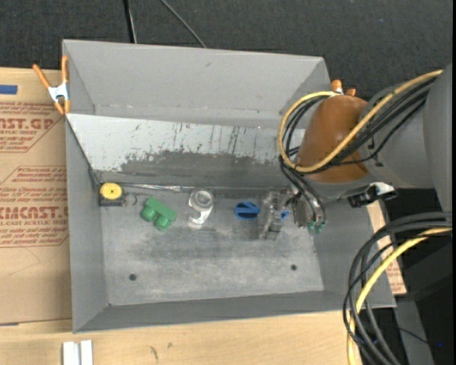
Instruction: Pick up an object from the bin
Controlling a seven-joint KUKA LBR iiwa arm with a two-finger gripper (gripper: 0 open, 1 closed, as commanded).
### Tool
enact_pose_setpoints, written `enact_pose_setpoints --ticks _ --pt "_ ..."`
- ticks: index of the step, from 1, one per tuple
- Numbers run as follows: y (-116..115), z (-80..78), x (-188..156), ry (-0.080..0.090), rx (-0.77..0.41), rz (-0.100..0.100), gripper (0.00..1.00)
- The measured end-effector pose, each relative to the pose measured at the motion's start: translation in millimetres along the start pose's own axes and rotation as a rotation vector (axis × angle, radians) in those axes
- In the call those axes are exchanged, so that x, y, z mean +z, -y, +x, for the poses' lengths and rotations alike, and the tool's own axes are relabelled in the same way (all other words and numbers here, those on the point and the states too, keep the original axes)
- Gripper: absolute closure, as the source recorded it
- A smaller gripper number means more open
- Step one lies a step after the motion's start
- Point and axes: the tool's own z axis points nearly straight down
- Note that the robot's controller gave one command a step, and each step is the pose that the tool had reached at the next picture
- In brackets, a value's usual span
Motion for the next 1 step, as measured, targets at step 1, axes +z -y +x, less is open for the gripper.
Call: enact_pose_setpoints --ticks 1 --pt "0.0 0.0 0.0 0.0 0.0 0.0 0.0"
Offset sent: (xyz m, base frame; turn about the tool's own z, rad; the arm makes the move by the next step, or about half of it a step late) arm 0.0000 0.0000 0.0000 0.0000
